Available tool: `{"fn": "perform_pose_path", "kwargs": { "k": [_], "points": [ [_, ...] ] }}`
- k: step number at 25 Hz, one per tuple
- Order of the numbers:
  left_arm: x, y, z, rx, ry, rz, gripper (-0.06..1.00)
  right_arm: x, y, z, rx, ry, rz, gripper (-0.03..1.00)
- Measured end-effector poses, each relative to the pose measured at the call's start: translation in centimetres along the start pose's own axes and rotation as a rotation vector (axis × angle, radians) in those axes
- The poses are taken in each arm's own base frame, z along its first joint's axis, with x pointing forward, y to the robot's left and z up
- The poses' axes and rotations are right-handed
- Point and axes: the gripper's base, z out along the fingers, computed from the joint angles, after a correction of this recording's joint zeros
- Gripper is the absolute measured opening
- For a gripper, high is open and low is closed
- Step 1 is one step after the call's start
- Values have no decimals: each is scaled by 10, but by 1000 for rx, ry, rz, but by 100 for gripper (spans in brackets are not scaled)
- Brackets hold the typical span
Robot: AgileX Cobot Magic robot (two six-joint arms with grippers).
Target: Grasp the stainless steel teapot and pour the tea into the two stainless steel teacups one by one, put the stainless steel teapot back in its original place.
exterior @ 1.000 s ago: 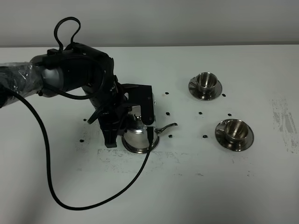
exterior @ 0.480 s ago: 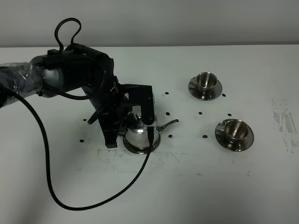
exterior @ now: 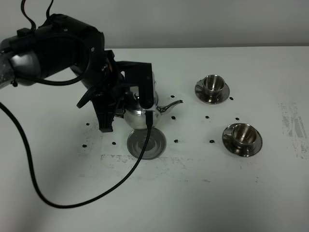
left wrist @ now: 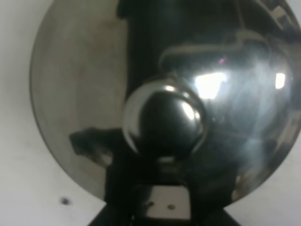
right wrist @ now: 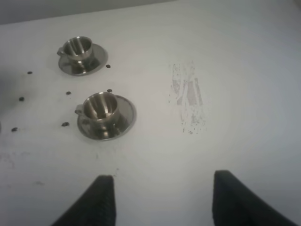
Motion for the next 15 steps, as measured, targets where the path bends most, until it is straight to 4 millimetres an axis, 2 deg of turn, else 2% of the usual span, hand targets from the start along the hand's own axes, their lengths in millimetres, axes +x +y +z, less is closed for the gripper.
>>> {"fn": "perform_pose_path", "kwargs": {
  "k": [8,15],
  "points": [
    [-32,65,3,-87,-1,32,19,0,0,0,0,0,0,45],
    [-48,104,27,-207,19,34,19,0,0,0,0,0,0,45]
  ]
}}
